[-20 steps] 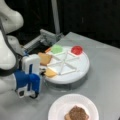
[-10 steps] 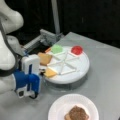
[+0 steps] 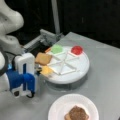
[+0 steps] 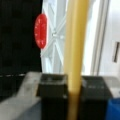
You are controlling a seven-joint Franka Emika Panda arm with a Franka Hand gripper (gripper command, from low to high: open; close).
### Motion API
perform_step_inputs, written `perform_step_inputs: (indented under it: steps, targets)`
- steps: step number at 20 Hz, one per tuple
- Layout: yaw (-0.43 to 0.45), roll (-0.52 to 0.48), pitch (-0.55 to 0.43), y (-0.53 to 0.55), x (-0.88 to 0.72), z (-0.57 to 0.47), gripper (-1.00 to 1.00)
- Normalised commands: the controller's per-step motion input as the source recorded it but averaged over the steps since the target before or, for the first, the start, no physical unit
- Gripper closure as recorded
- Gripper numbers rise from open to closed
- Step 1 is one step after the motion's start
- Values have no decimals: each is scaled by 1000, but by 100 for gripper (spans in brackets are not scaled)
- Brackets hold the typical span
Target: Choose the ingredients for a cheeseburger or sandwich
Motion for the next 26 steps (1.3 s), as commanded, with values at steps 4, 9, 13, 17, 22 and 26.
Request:
perform_step_inputs:
  steps: [4,9,13,17,22,26]
  targets:
    - [198,-59,133,-265,273,197,100]
    - [332,-96,132,-413,447,207,100]
    - [416,-29,170,-500,605,90,100]
    - [441,74,169,-533,683,-93,100]
    - [401,127,128,-494,727,-198,100]
    - [341,170,97,-393,663,-146,100]
